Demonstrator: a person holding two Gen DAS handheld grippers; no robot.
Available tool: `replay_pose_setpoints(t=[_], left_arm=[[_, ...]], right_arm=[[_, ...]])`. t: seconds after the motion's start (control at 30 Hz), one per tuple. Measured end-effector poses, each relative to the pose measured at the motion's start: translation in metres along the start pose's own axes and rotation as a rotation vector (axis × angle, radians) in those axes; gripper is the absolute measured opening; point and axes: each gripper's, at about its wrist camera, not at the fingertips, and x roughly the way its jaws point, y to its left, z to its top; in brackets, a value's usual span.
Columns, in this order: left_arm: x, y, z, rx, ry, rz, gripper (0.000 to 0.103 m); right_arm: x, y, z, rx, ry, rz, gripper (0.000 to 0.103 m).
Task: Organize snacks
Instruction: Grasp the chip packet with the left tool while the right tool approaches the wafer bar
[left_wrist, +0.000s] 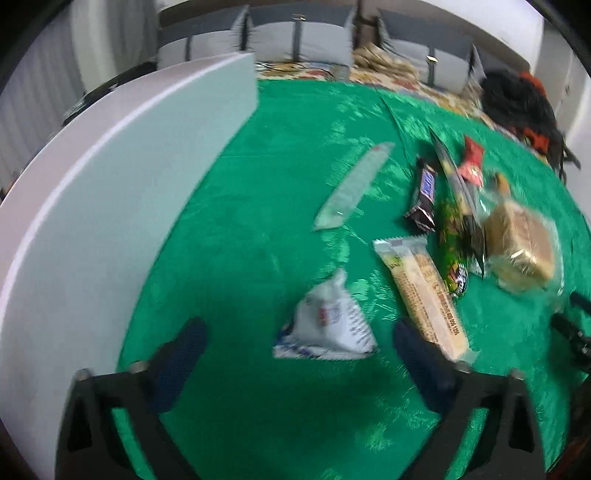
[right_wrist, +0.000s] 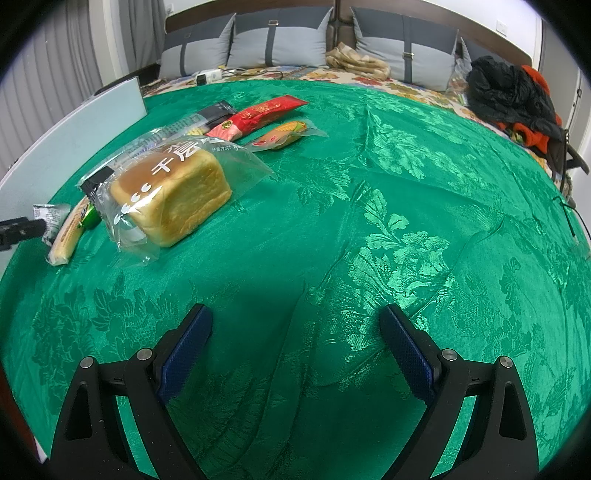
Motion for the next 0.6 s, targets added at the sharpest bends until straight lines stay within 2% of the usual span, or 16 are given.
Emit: replay_pose_setpoints(t=[0.03, 0.1, 0.37, 0.43, 0.47, 0.5, 0.53, 0.6], left_arm=[[0.005, -0.004, 0.002, 0.016, 0.02, -0.007, 0.055], [0.004, -0.008, -0.001, 0.037, 0.012, 0.006, 0.051], [-0.029, 0.017, -0.033, -0.115, -0.02, -0.095, 0.05], [-0.038, 0.019, -0.04, -0.118, -0.034, -0.115, 0.05], [-0.044, 0.019, -0.042, -0.116, -0.045, -0.122, 0.05], [-0.05, 0.019, -0.043, -0.115, -0.057, -0.13, 0.05], [-0.055, 0.02, -0.043, -0.117, -0.07, -0.139, 0.05], [-0.067, 0.023, -0.04, -0.135, -0.104, -0.164, 0.05]], right_arm=[[0.0, 0.0, 0.0, 0.0, 0.0, 0.0, 0.095], [0.0, 0.0, 0.0, 0.0, 0.0, 0.0, 0.095], [0.001, 0.0, 0.0, 0.0, 0.001, 0.001, 0.095], [0.0, 0.0, 0.0, -0.001, 0.005, -0.004, 0.095], [-0.001, 0.003, 0.002, 0.007, 0.043, -0.005, 0.094], [-0.003, 0.007, 0.004, 0.028, 0.078, 0.012, 0.093], [-0.012, 0.013, 0.004, 0.066, 0.09, 0.07, 0.093], [-0.036, 0.038, 0.008, 0.118, 0.068, 0.239, 0.093]])
